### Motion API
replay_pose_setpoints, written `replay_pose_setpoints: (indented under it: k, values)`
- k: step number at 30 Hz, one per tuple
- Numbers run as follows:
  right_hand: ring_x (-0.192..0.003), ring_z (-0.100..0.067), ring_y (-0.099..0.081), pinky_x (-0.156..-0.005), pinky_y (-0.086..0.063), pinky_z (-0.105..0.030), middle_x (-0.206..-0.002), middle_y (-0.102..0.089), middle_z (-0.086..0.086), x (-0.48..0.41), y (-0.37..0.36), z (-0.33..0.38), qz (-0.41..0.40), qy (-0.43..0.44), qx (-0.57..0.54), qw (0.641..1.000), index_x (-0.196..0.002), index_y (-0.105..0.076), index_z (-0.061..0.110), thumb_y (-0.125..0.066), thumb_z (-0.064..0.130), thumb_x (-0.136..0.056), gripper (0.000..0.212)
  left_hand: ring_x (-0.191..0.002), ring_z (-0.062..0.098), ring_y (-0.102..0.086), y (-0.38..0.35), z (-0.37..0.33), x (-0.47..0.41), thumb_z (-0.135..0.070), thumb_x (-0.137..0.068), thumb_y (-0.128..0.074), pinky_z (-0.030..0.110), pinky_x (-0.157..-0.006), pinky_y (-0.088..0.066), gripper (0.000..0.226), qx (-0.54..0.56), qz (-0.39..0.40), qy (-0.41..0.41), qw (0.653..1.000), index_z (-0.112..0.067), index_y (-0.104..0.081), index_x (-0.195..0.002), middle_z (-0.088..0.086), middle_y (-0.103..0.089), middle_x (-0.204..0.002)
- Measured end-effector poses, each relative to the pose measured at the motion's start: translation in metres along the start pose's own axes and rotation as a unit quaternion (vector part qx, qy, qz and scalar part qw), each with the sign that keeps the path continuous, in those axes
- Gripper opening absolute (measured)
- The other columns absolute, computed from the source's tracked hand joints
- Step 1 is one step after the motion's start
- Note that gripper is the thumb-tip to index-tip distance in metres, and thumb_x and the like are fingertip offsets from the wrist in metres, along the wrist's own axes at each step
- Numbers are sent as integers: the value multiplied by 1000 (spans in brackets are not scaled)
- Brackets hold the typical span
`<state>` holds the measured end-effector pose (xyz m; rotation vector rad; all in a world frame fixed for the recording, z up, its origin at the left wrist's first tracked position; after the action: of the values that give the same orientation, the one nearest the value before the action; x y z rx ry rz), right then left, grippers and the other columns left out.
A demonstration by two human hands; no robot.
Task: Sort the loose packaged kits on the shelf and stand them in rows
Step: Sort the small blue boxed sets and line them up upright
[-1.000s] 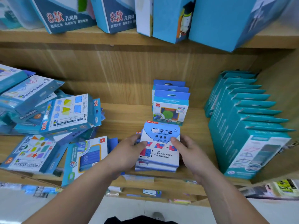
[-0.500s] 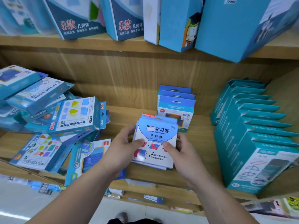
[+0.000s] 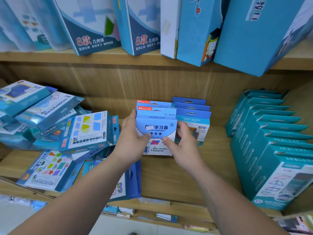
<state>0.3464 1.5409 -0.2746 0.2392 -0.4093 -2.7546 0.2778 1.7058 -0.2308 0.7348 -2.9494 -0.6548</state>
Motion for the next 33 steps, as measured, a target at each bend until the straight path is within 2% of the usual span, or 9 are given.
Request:
replay_pose_setpoints:
  k: [3,5,12,16,19,22,24,29,33]
  values:
    - [-109,-9,-66,-85,-57,-42,-122,-68,16,-6,-6,-2,-27,15,109,994,-133,-46,33,-73,28,-87,54,-103,12,-67,-6,16,-7,3,-83,-66,36,-72,-63,62,36,-3,48,998,-52,-50,-107,-11,-64,-111]
    - [-100,-15,-67,-78,-57,-40,-114,-70,11,-8,-10,-1,-34,25,166,985,-136,-47,33,-73,31,-87,55,-94,10,-70,-6,26,-7,7,-81,-68,31,-64,-62,61,67,-24,84,994,-45,-50,-108,-13,-67,-104]
    - [-95,-11,-67,-76,-58,-37,-107,-72,13,-9,5,-5,-45,28,223,974,-130,-58,33,-77,38,-81,53,-110,2,-62,-15,27,-18,10,-65,-75,27,-77,-60,89,28,-30,38,998,-58,-44,-113,-20,-64,-113]
    - [-81,-14,-62,-73,-55,-41,-89,-64,8,6,54,0,-185,68,164,967,-108,-65,22,-82,27,-79,34,-114,10,-63,-19,41,-22,0,-76,-79,40,-81,-62,85,47,-29,68,996,-46,-38,-134,-17,-58,-126]
    - [-98,-23,-58,-89,-51,-43,-107,-53,1,12,90,-1,-283,66,162,943,-121,-58,17,-86,22,-73,56,-111,15,-65,-22,46,-27,-3,-79,-79,38,-72,-64,79,45,-23,81,995,-47,-37,-130,-11,-56,-129]
    - [-128,-25,-49,-108,-41,-40,-140,-45,-6,-2,95,-27,-237,-45,125,962,-147,-39,19,-87,27,-73,89,-104,10,-67,-21,45,-29,1,-79,-79,30,-66,-62,74,59,-27,76,995,-44,-38,-122,-13,-58,-121]
    - [-131,-22,-49,-110,-41,-39,-148,-45,-5,-10,92,-36,-195,-71,107,972,-154,-29,21,-85,29,-77,95,-100,3,-66,-19,43,-31,3,-80,-77,22,-59,-59,72,60,-38,64,995,-40,-37,-121,-24,-56,-112]
    - [-110,-16,-64,-96,-52,-43,-121,-67,5,-27,88,-44,-154,-63,92,982,-142,-43,29,-79,19,-83,70,-101,-8,-59,-13,39,-43,6,-83,-70,18,-75,-56,70,27,-80,28,996,-40,-35,-121,-31,-49,-110]
    - [-105,-12,-65,-86,-50,-19,-118,-69,8,-36,89,-44,-126,-59,75,987,-140,-47,26,-76,17,-87,61,-100,-4,-63,-22,42,-53,6,-88,-65,15,-65,-55,74,41,-59,45,996,-47,-33,-129,-31,-55,-109]
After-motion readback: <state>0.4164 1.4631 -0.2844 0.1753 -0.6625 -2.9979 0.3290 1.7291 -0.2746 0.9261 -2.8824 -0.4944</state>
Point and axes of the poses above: each hand's wrist, its own x-axis away from the middle knuckle, its own y-axis out of the back of the hand, z = x × y, the point moved 9 cm from there along -x, towards the middle knuckle
